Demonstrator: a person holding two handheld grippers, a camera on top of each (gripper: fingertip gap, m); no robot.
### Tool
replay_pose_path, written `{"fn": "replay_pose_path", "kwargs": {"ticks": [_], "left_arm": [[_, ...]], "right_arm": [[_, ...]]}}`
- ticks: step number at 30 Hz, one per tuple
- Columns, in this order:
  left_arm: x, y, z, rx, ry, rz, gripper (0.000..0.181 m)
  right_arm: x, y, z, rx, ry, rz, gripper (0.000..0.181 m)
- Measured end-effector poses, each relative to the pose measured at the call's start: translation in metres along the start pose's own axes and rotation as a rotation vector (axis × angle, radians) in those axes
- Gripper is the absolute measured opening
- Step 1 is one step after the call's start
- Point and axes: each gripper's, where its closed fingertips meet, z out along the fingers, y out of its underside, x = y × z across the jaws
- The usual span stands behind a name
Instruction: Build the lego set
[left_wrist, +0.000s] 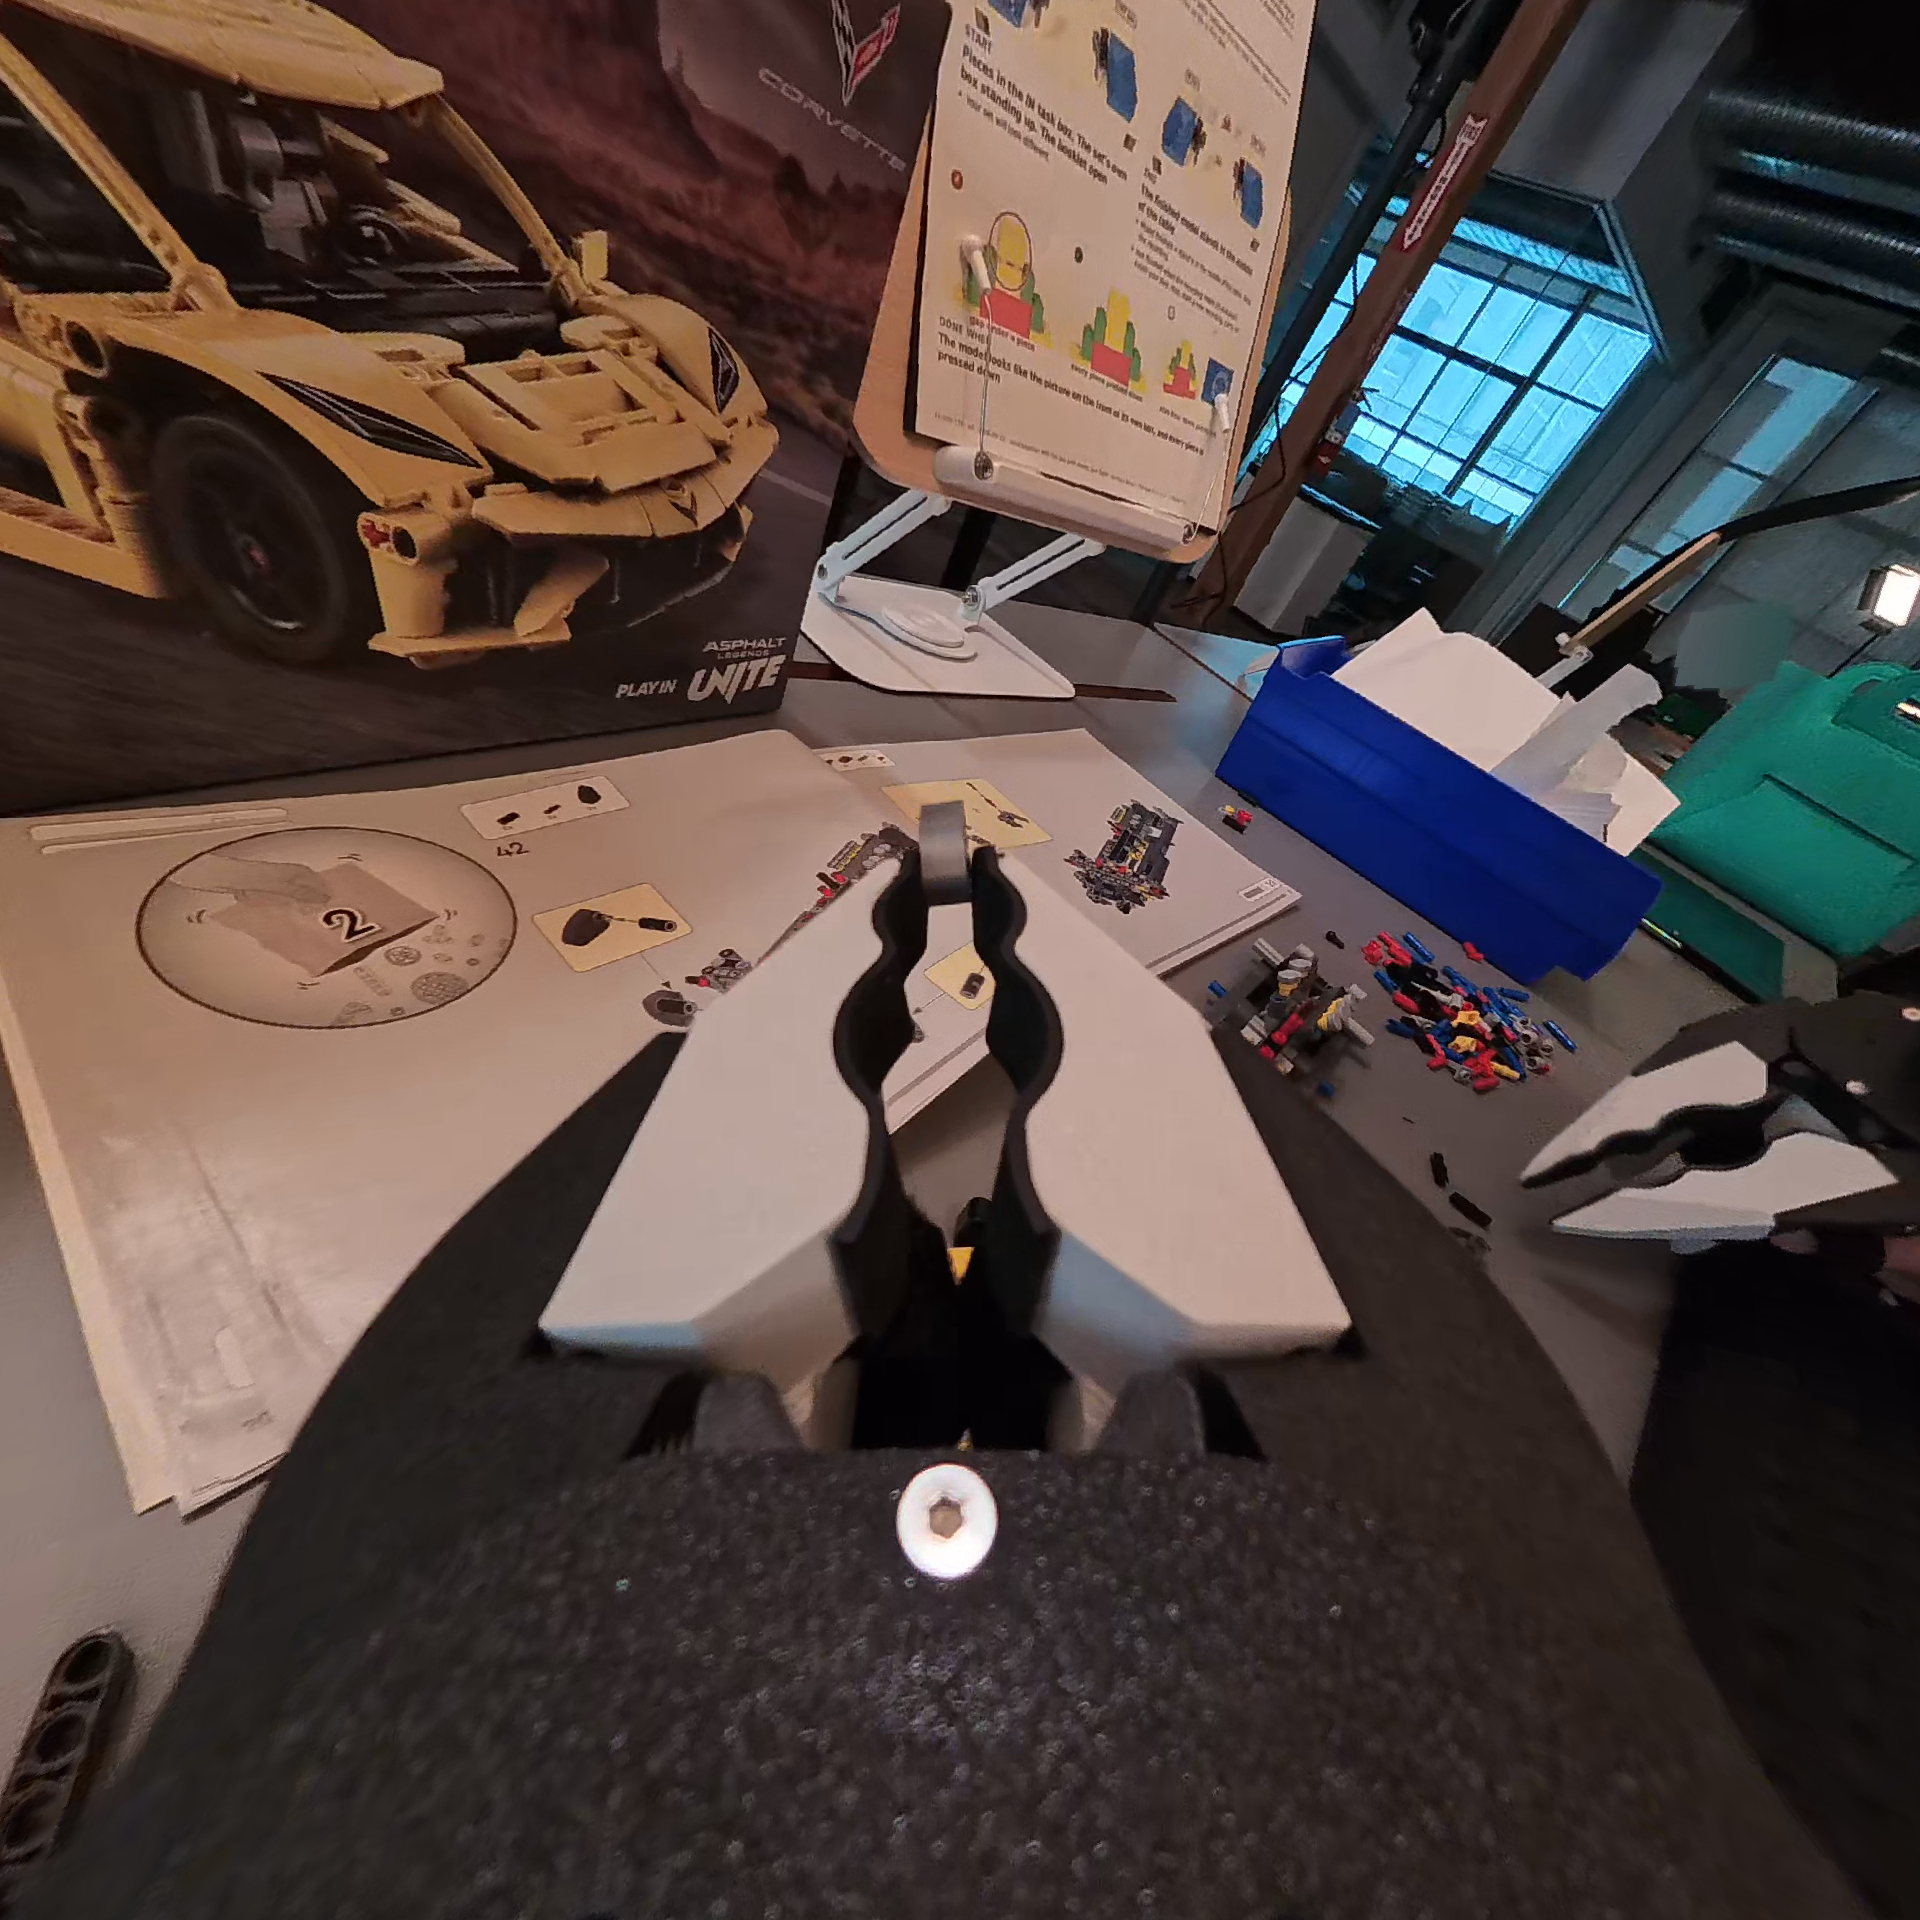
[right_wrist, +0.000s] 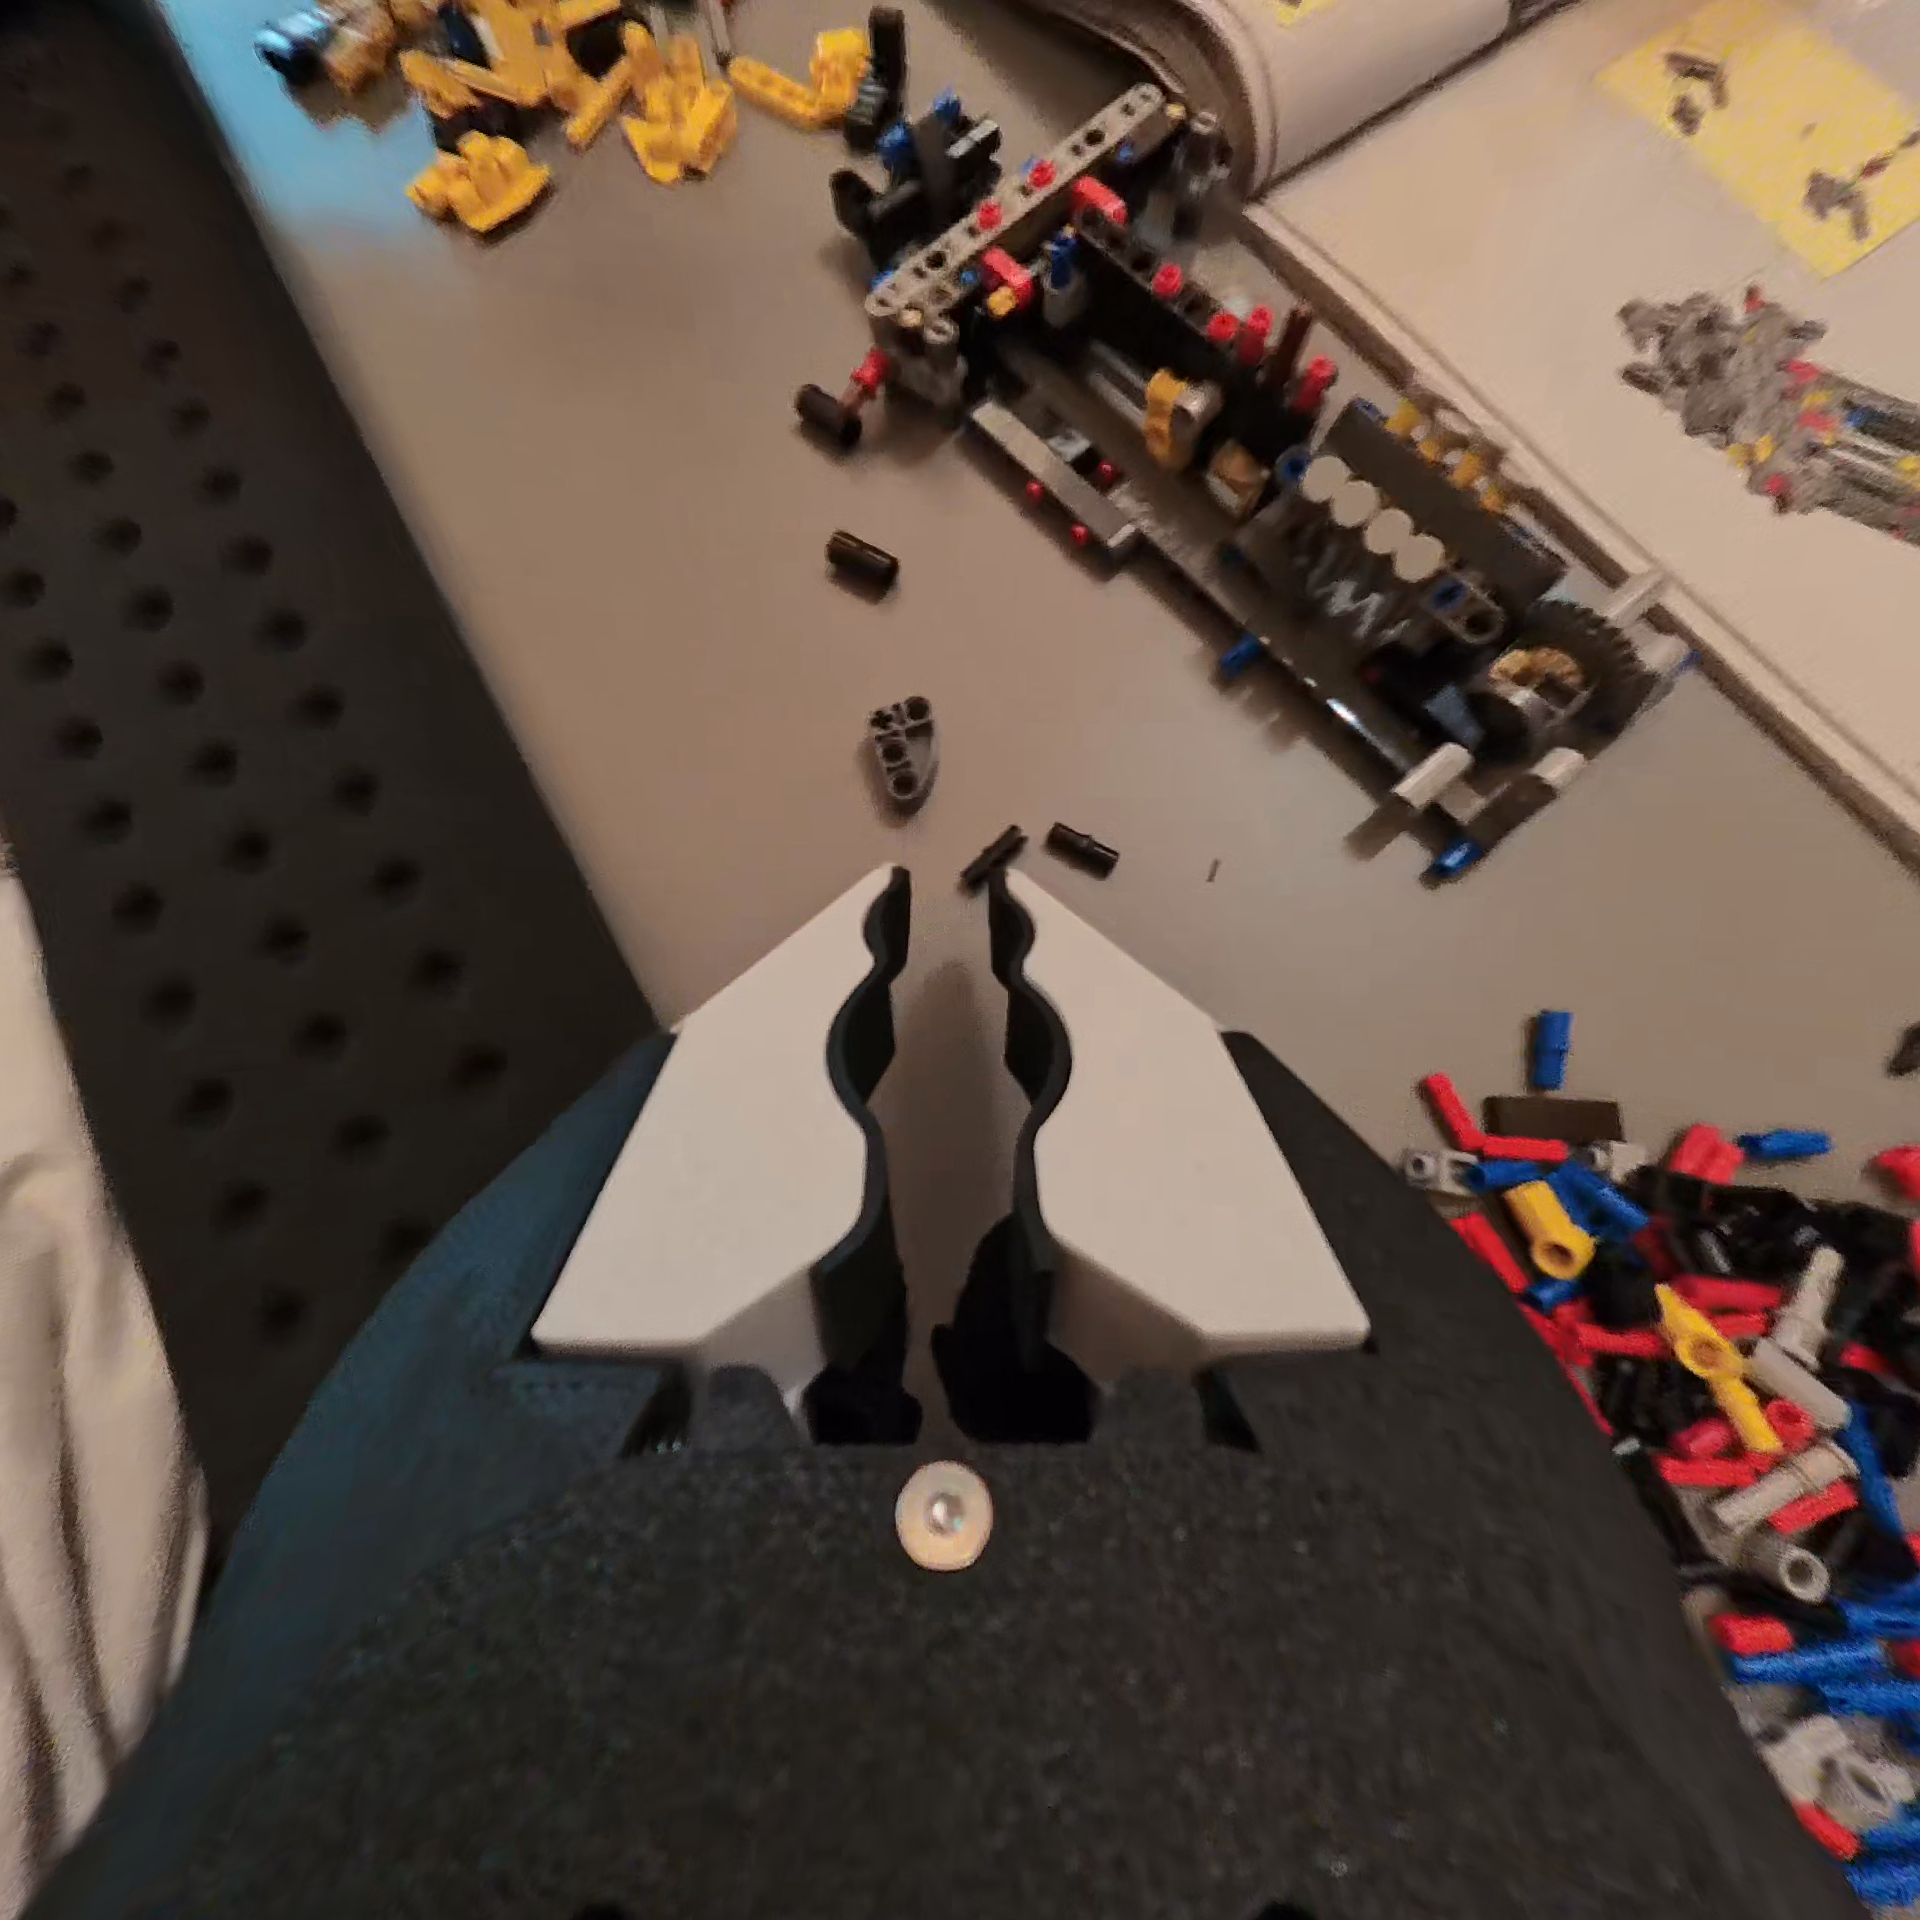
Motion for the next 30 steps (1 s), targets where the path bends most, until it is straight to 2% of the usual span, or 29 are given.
{"fn": "replay_pose_path", "kwargs": {"ticks": [2, 6, 9, 14, 16, 22, 24, 30], "left_arm": [[0.001, 0.002, 0.001, -0.007, 0.006, 0.003, 0.007], [0.001, 0.003, 0.001, -0.017, -0.009, 0.028, 0.007], [0.001, 0.005, 0.002, -0.025, -0.008, 0.033, 0.007], [0.004, 0.01, 0.005, -0.051, -0.011, 0.07, 0.007], [0.005, 0.012, 0.006, -0.064, -0.017, 0.094, 0.007], [0.01, 0.016, 0.009, -0.081, -0.013, 0.128, 0.007], [0.01, 0.015, 0.009, -0.076, -0.008, 0.12, 0.007], [0.01, 0.01, 0.006, -0.052, -0.001, 0.102, 0.007]], "right_arm": [[0.007, 0.0, 0.004, 0.011, 0.066, -0.007, 0.013], [0.01, 0.007, 0.013, -0.066, 0.068, 0.019, 0.014], [0.005, 0.005, 0.018, -0.07, 0.047, 0.01, 0.015], [0.01, 0.009, 0.021, -0.096, 0.103, -0.009, 0.013], [0.008, 0.009, 0.021, -0.089, 0.094, -0.021, 0.004], [0.011, 0.011, 0.011, -0.147, 0.026, 0.044, 0.004], [0.015, 0.013, -0.007, -0.25, -0.024, 0.109, 0.003], [0.048, 0.089, -0.094, -0.951, -0.025, 0.209, 0.003]]}}
